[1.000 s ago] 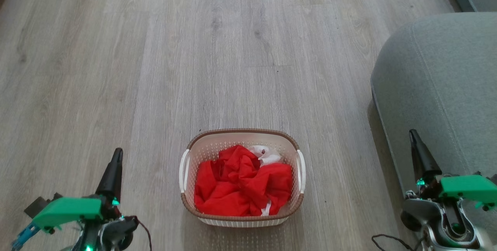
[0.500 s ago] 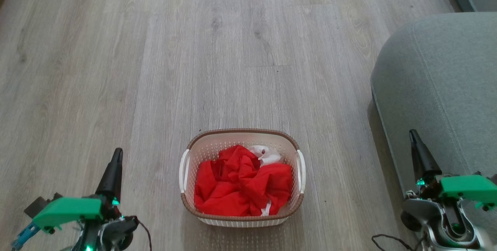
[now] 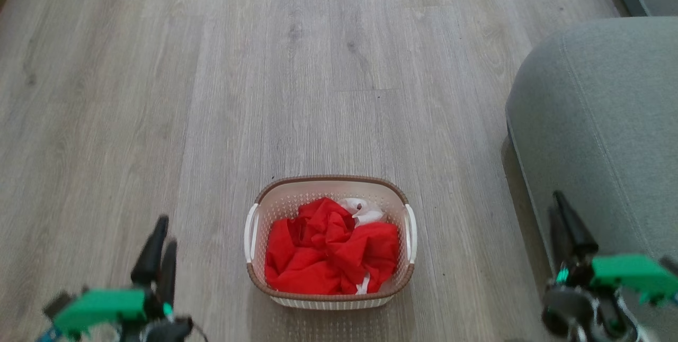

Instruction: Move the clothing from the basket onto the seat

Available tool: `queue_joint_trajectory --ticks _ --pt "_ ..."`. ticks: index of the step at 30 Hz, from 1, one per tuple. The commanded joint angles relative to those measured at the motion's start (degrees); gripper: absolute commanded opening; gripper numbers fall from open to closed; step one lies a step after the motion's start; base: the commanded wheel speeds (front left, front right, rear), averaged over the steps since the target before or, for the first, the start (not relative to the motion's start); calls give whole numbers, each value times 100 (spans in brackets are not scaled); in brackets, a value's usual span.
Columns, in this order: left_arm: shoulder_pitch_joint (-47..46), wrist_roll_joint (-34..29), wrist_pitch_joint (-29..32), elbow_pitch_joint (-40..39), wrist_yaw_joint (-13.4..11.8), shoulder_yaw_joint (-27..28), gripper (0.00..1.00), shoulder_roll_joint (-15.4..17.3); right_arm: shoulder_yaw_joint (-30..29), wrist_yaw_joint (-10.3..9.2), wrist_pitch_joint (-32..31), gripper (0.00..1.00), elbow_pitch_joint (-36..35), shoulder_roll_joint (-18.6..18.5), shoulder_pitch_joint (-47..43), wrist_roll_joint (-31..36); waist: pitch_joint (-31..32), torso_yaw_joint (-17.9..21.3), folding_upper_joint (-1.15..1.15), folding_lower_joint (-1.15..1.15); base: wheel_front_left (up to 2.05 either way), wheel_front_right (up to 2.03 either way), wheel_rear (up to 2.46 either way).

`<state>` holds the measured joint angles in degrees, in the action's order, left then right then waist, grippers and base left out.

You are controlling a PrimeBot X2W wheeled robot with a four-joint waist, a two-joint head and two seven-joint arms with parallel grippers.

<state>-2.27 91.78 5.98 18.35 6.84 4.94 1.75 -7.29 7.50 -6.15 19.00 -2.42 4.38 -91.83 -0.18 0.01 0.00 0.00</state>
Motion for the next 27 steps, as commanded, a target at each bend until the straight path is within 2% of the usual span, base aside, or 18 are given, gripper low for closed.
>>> queue_joint_trajectory --ticks 1,16,27 --pt "55 -1 -2 78 0 0 100 -4 12 0 2 100 75 12 -43 3 -2 0 0 0 0 0 0" --pt "-204 -209 -236 220 8 -117 100 110 329 -1 243 100 272 -42 305 219 -35 7 0 0 0 0 0" --pt "-432 -691 -413 268 13 -179 100 203 479 -1 416 100 413 -83 612 732 -67 10 0 0 0 0 0"
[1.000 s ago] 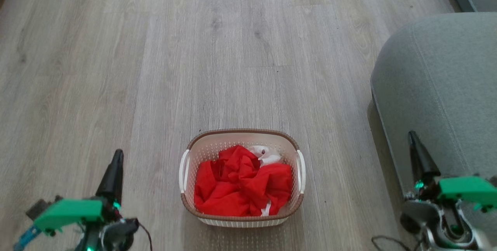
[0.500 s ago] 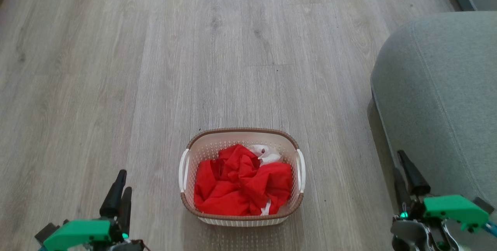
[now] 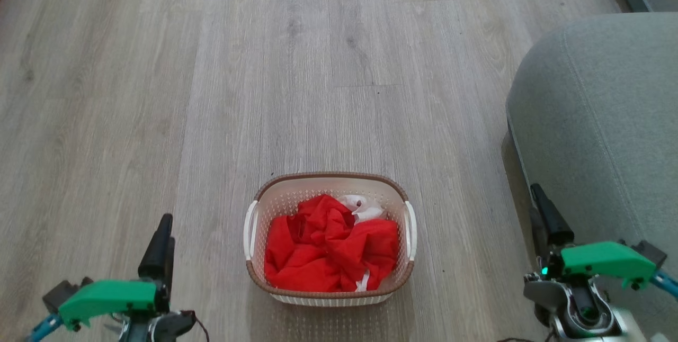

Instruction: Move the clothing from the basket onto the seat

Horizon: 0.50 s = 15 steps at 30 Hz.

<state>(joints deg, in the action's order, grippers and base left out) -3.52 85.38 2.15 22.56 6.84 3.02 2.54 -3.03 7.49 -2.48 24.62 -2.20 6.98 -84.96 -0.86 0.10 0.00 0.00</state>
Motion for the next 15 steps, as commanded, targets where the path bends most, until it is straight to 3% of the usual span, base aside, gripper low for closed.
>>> queue_joint_trajectory --ticks 1,15 --pt "-329 -127 -46 -152 13 10 100 132 61 0 66 100 -136 -105 382 116 -4 0 0 0 0 0 0" --pt "-575 -1306 -281 -150 21 -51 100 218 312 0 303 100 -28 -141 738 1290 -30 13 0 0 0 0 0"
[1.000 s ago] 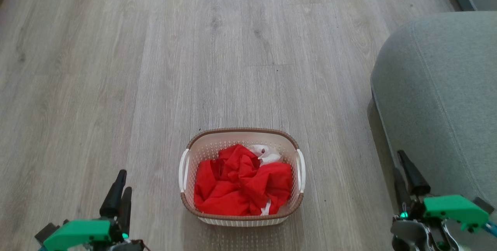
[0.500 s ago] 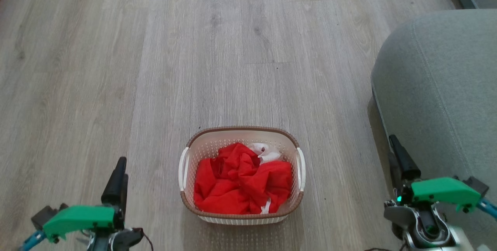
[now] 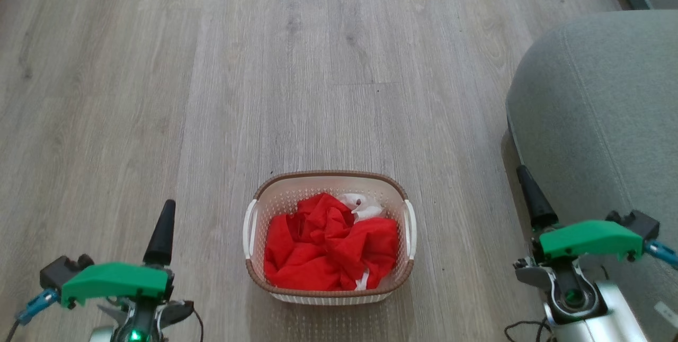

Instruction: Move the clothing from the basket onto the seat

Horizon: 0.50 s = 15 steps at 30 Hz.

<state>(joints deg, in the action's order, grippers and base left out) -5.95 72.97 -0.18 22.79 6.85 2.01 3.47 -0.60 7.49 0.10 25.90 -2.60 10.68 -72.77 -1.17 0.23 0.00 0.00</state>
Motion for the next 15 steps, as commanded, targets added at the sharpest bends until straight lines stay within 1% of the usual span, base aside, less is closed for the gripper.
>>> queue_joint_trajectory --ticks 1,15 --pt "-346 -165 -65 -183 20 42 100 135 95 0 62 100 -155 -112 389 173 0 1 0 0 0 0 0" --pt "-511 -1498 -300 -293 27 11 100 208 331 0 298 100 -85 -153 638 1412 -17 13 0 0 0 0 0"
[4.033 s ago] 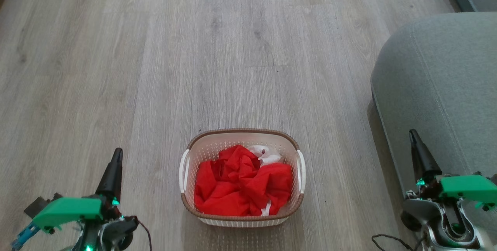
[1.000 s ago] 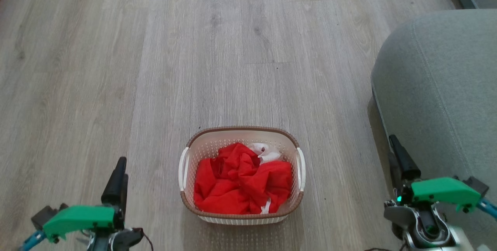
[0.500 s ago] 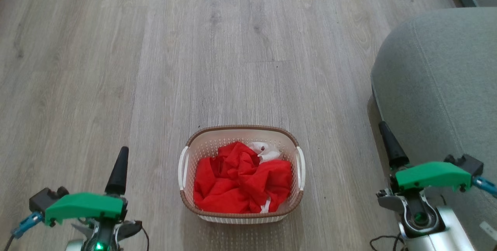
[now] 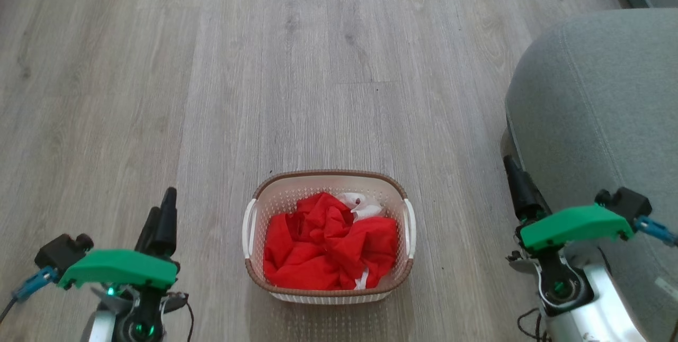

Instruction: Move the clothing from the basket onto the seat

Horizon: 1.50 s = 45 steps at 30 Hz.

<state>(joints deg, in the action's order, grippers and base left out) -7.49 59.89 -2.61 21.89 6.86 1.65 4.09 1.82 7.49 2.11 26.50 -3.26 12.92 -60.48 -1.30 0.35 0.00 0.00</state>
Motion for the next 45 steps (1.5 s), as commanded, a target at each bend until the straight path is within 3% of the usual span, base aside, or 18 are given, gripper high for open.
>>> queue_joint_trajectory --ticks 1,45 --pt "-371 -280 -74 -213 27 41 100 151 105 0 114 100 -132 -90 439 267 -7 2 0 0 0 0 0" --pt "-1006 -3523 -812 -199 50 114 100 262 683 0 858 100 540 -109 1492 3391 -118 74 0 0 0 0 0"
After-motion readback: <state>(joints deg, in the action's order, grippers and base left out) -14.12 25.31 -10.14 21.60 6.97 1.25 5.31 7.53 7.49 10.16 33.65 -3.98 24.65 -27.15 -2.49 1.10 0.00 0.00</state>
